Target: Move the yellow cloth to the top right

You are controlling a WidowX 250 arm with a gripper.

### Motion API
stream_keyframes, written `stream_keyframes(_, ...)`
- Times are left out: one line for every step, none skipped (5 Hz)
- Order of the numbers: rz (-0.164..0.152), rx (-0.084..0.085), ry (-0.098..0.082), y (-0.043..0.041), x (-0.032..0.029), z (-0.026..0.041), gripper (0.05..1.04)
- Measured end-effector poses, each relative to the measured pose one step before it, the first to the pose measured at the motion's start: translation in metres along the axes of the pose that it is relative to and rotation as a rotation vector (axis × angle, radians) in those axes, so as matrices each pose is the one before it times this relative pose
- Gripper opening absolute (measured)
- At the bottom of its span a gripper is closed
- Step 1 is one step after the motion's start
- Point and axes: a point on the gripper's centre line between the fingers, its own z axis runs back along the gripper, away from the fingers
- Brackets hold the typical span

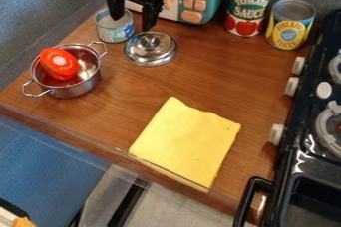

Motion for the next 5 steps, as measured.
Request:
stream_keyframes(0.0015,-0.0082,0.0309,-0.0026,-0.00349,-0.01416,1.0)
stream_keyframes(-0.0502,-0.0211,0.0493,-0.03325,-0.02983,-0.01501,1.0)
stream_keyframes(-0.0926,-0.0343,-0.0877,-0.04503,-0.02466,0.02653,1.0)
stream_keyframes(-0.0669,-0.0283,-0.0489,-0.04435,-0.02244,0.01604,1.0)
stream_keyframes(-0.0846,-0.0038,-0.0242,-0.04656,-0.01415,0.00101,1.0)
